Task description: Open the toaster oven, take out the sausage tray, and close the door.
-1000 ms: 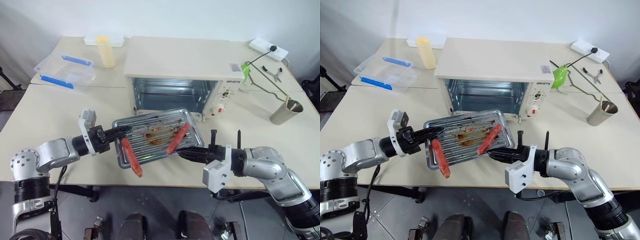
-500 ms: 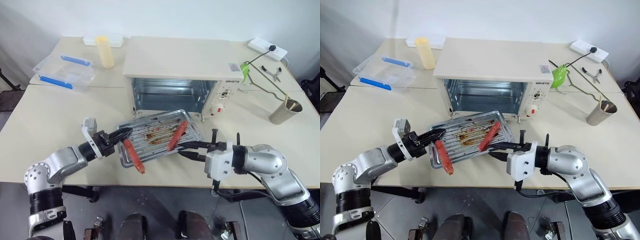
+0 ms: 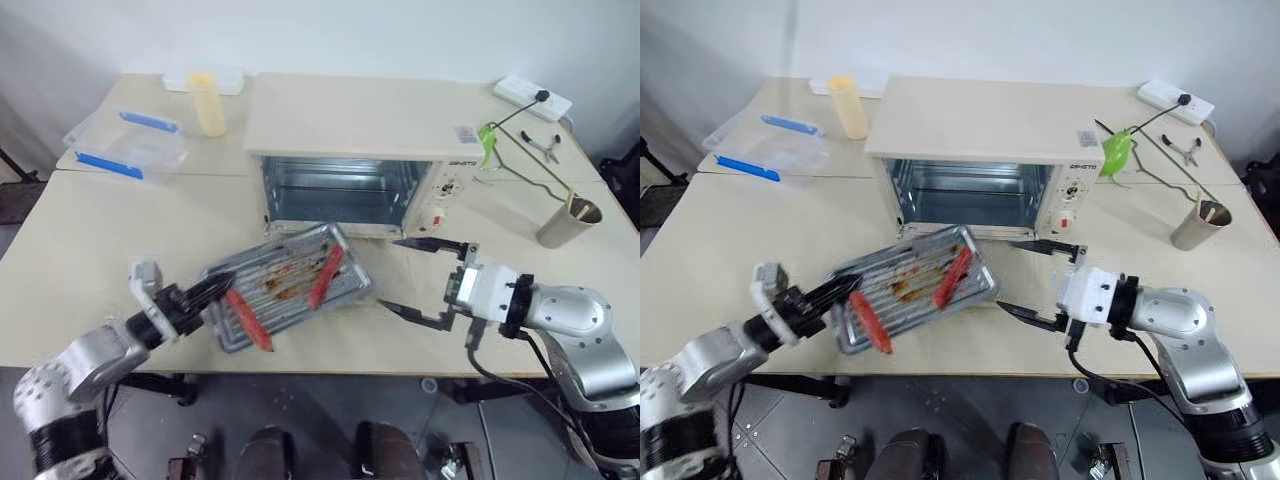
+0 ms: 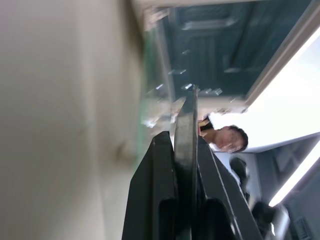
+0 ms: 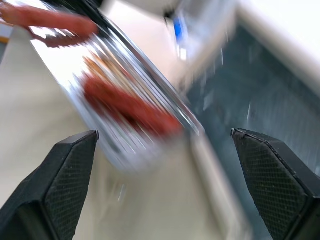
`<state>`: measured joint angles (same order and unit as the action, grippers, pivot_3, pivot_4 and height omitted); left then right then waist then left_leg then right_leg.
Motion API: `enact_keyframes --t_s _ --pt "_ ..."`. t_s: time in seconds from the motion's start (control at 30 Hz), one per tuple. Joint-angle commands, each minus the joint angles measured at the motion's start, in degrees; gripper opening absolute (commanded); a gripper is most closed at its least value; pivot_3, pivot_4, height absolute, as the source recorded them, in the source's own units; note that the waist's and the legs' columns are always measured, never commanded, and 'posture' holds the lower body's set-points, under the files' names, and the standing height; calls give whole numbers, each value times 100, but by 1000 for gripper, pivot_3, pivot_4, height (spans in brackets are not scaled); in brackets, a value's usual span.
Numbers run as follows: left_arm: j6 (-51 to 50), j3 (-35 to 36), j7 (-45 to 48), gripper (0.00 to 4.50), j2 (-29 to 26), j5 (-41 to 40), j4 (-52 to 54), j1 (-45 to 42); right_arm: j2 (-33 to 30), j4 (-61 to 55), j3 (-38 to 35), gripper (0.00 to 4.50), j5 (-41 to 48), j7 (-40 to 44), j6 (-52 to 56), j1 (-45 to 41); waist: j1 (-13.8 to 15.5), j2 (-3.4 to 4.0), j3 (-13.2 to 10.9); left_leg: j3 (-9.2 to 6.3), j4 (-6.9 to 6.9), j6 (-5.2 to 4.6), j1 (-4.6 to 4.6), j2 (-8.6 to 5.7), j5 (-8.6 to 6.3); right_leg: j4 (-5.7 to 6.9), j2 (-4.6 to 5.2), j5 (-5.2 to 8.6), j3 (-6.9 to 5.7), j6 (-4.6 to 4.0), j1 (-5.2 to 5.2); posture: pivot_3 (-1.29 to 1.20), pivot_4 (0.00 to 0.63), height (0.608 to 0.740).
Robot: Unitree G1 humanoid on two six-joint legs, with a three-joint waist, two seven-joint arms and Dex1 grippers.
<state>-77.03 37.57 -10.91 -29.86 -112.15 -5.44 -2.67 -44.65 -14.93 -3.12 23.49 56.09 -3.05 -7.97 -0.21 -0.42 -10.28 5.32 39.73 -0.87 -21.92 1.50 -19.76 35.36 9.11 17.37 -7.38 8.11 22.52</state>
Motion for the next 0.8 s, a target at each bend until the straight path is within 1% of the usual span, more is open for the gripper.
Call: enact_keyframes --t_s 0.03,0.13,0.23,0.3,0.33,0.47,0.6,0.63,0.7,0.8 --pt "124 437 378 0 -8 -85 169 357 -42 6 -339 4465 534 41 647 119 14 0 0 1 0 0 3 4 0 -2 -2 1 1 -2 -2 0 150 740" --pt "181 718 748 0 14 -85 397 826 -24 335 -363 4465 331 218 470 118 33 0 0 4 9 -1 4 10 0 -5 -2 4 9 -7 -7 0 150 740" --pt "380 1012 750 0 145 -85 447 1249 2 750 -369 3926 251 308 457 -1 19 0 1 8 8 -1 6 15 -2 -7 -2 4 16 -7 -6 0 150 740" --pt "418 1153 884 0 206 -85 486 1566 -41 1116 -356 3178 146 422 406 -103 12 -1 1 13 5 0 8 16 -2 -9 -3 5 17 -9 -5 0 150 740" --pt "437 1183 924 0 226 -85 514 1659 -46 1235 -356 2917 110 465 378 -141 14 -1 1 14 5 0 8 15 -3 -10 -4 6 17 -10 -5 0 150 740" --pt "616 1495 994 0 487 -85 567 2059 -76 1883 -384 1538 -37 612 317 -421 15 0 1 18 5 0 8 20 -4 -21 -6 6 22 -12 -7 0 150 740" --pt "886 1829 866 0 823 -85 612 2067 -59 2333 -352 179 -172 736 223 -624 23 0 1 19 5 -1 8 23 -4 -25 -9 6 24 -12 -7 0 150 740" --pt "979 1940 832 0 961 -85 671 2038 -33 2467 -341 34 -219 742 177 -680 20 0 1 19 5 -1 8 23 -4 -26 -9 6 24 -12 -7 0 150 740" --pt "1295 2206 637 0 1391 -85 895 1988 16 2711 -260 34 -322 772 170 -756 12 0 1 22 6 -1 8 24 -5 -28 -9 6 29 -12 -8 0 150 740" --pt "1646 2406 421 0 1909 -85 1273 1910 100 2885 -125 34 -396 879 192 -838 16 -2 3 23 5 -2 8 25 -5 -31 -9 6 29 -12 -9 0 150 740"
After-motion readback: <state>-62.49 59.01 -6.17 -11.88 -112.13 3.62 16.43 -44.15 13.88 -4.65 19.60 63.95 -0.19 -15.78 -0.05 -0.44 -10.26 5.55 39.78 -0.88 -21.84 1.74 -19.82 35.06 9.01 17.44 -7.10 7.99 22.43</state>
